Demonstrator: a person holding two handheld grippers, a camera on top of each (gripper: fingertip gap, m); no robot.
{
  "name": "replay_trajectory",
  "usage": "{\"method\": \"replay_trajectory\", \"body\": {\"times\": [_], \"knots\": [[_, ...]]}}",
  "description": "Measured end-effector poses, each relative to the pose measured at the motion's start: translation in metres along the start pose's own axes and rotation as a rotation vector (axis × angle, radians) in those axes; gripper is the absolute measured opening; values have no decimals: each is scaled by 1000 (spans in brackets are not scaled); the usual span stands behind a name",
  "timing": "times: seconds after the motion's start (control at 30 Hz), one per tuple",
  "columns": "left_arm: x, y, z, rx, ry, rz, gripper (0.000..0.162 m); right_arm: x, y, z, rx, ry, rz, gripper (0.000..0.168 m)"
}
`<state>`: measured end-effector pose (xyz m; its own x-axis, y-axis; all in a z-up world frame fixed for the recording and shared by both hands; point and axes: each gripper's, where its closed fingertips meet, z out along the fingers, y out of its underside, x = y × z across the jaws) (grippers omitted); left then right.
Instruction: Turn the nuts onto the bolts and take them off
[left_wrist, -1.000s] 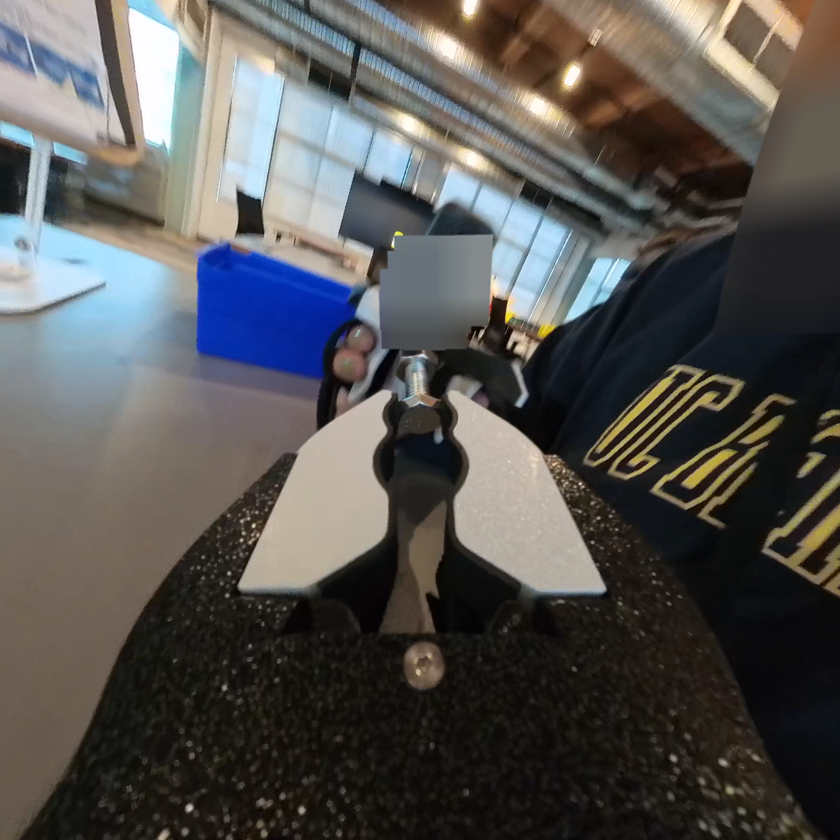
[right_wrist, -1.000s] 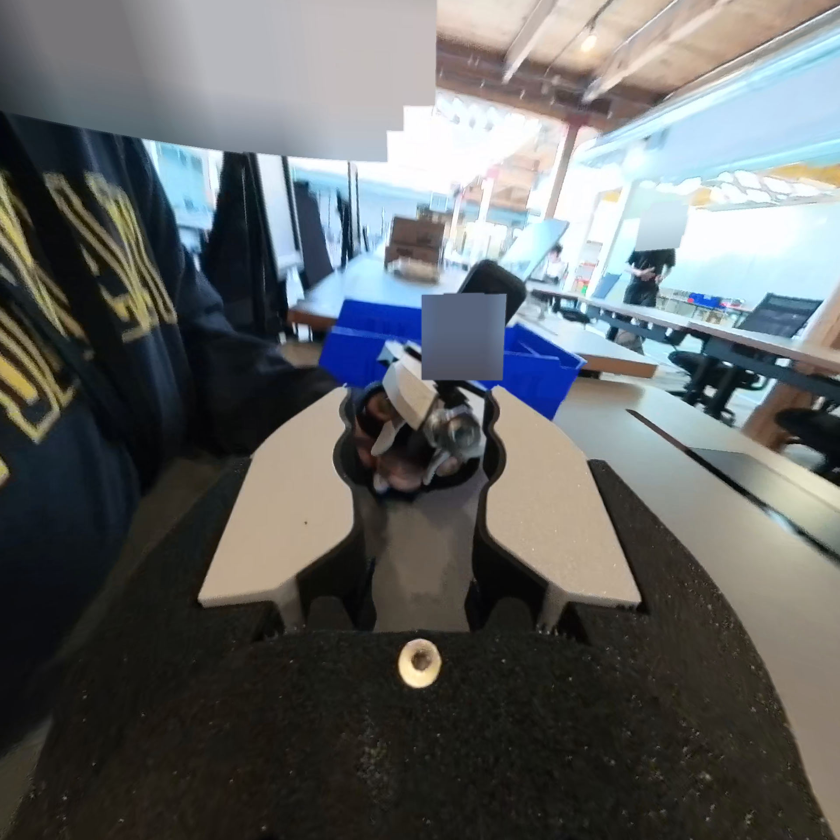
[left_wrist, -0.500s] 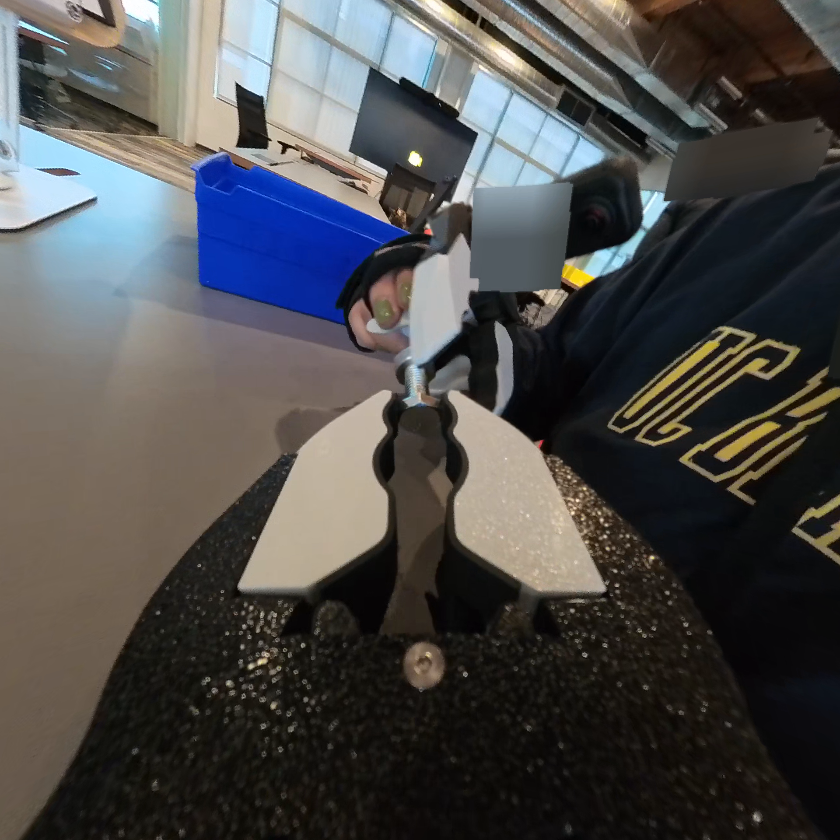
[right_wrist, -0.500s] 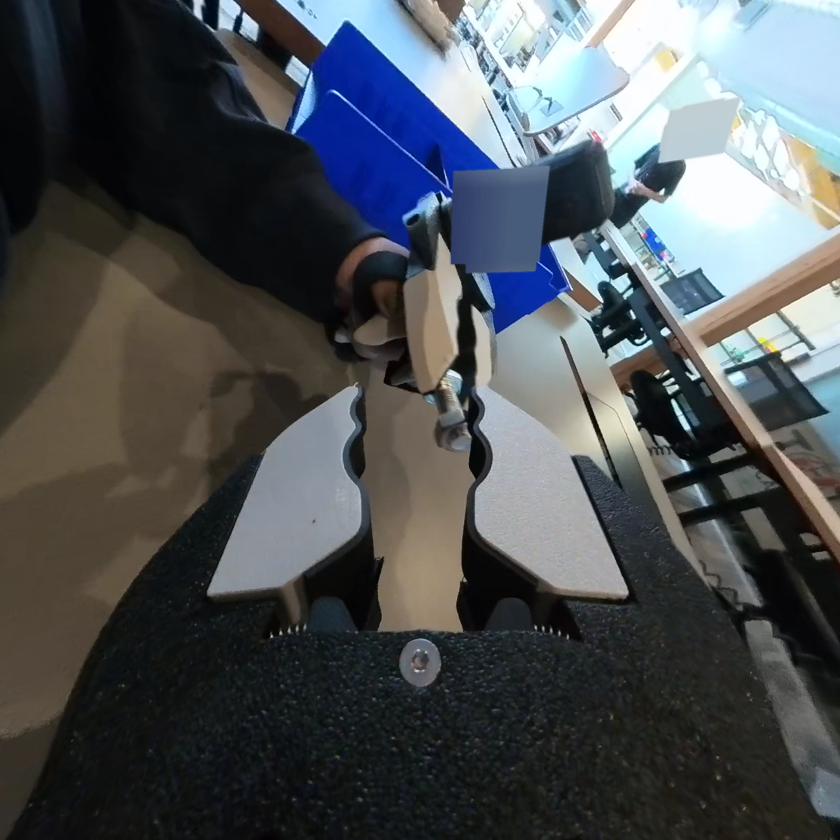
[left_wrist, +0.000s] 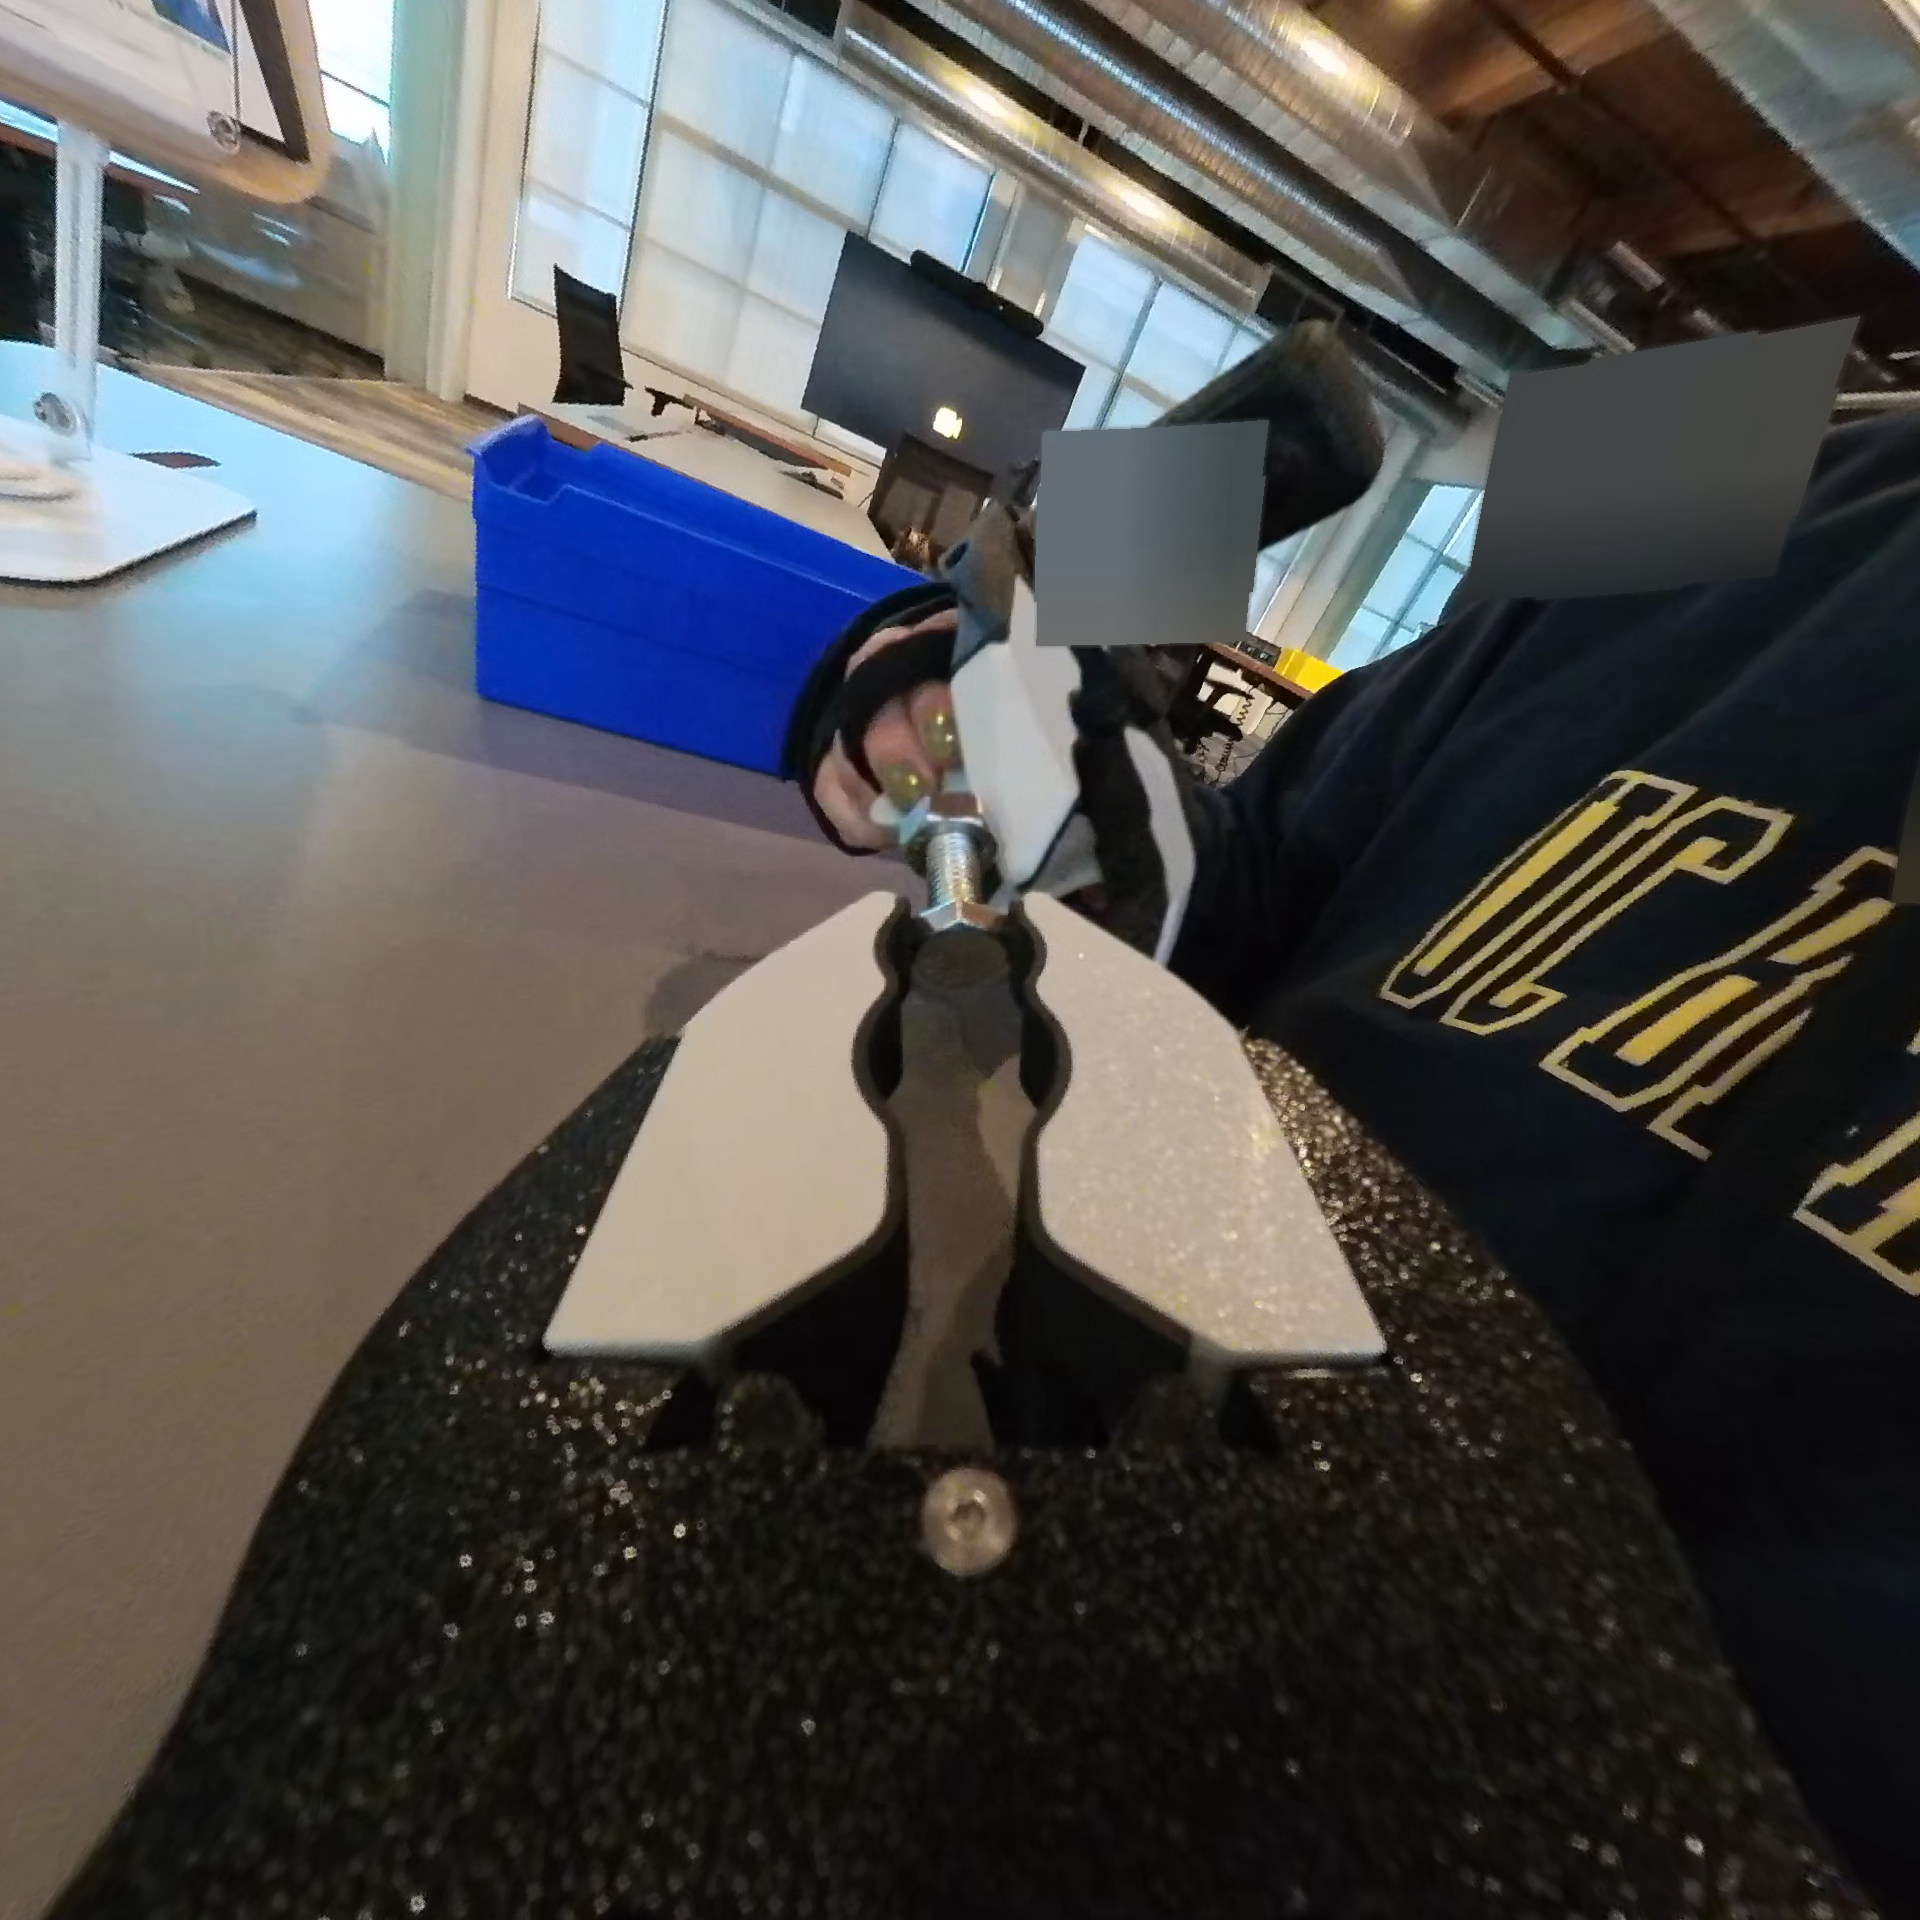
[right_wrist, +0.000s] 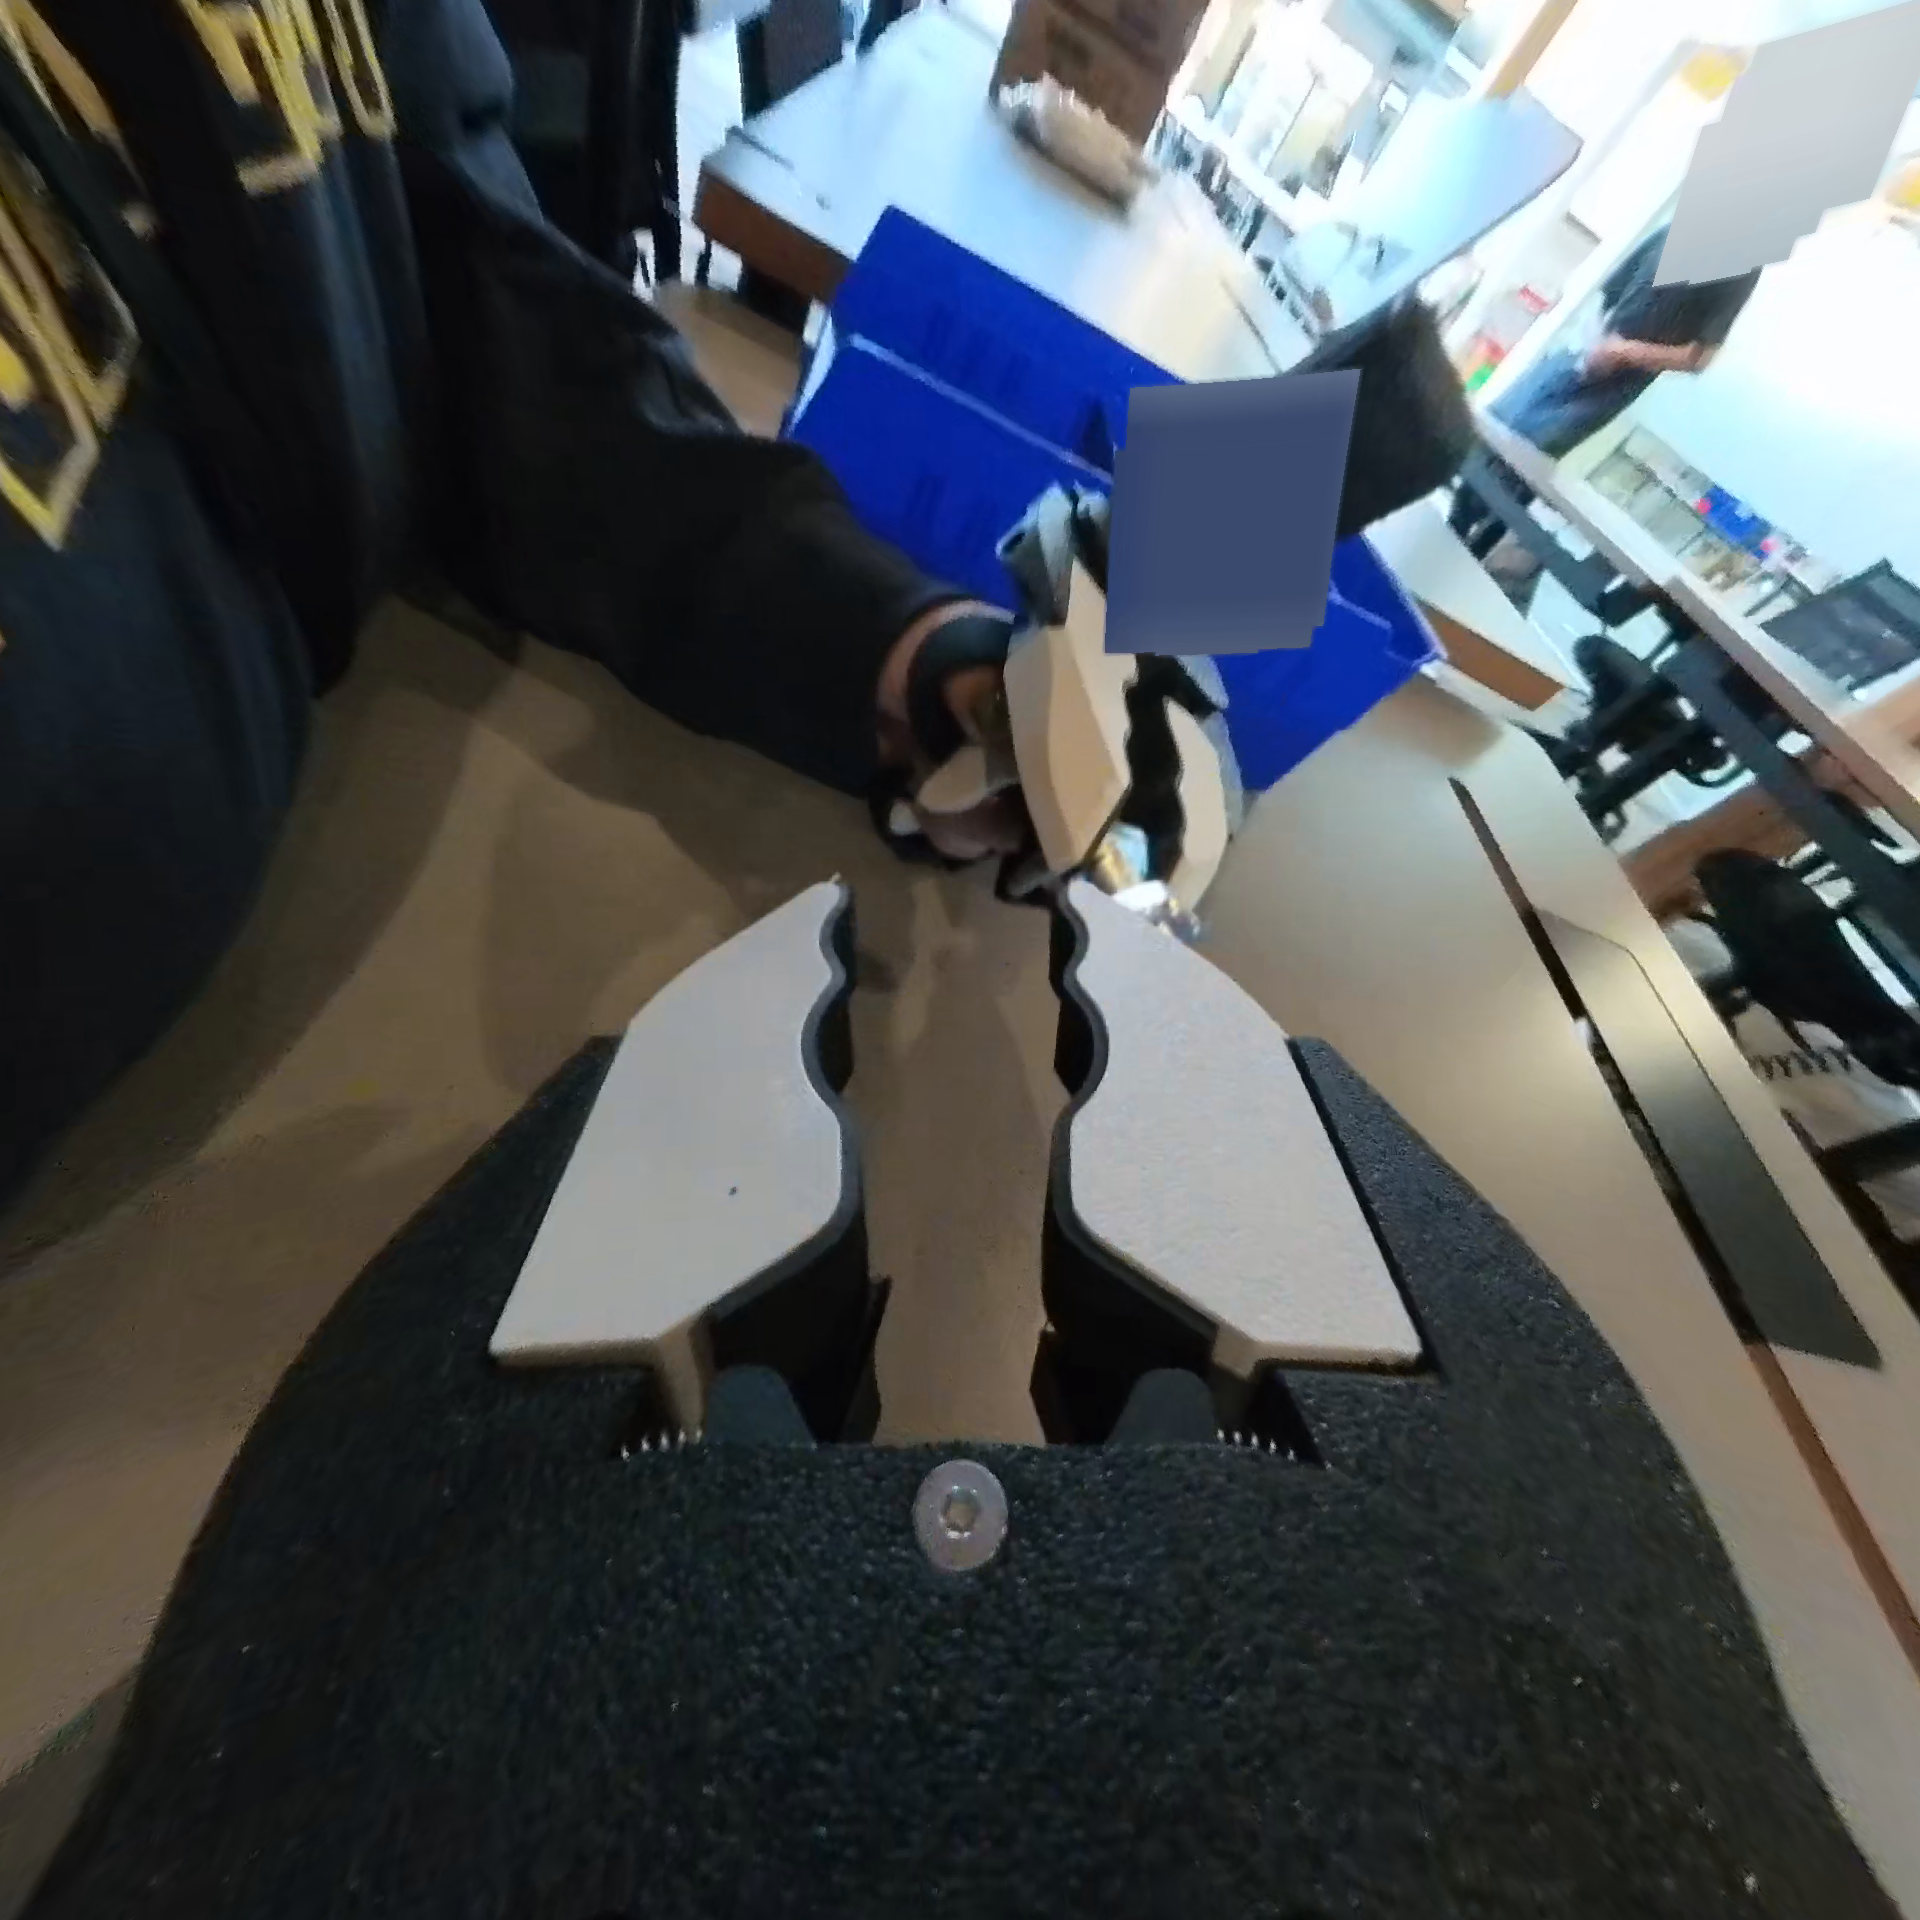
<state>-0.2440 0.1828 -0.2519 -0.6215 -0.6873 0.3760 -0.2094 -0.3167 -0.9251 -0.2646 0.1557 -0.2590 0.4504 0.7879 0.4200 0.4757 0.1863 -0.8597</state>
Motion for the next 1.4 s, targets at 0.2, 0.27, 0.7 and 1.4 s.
{"method": "replay_trajectory", "body": {"times": [0.2, 0.27, 0.7, 1.4], "knots": [[4, 5, 4, -32, 21, 21, 17, 12, 0, -4, 9, 70, 4, 45], [7, 3, 4, -18, 39, 27, 17, 14, 6, -2, -18, 74, 13, 46], [3, 2, 2, -13, 23, 13, 17, 4, -6, -2, 74, -29, 75, 42], [4, -3, 0, 21, 25, 20, 17, 33, 8, -8, 16, 102, 154, 37]]}}
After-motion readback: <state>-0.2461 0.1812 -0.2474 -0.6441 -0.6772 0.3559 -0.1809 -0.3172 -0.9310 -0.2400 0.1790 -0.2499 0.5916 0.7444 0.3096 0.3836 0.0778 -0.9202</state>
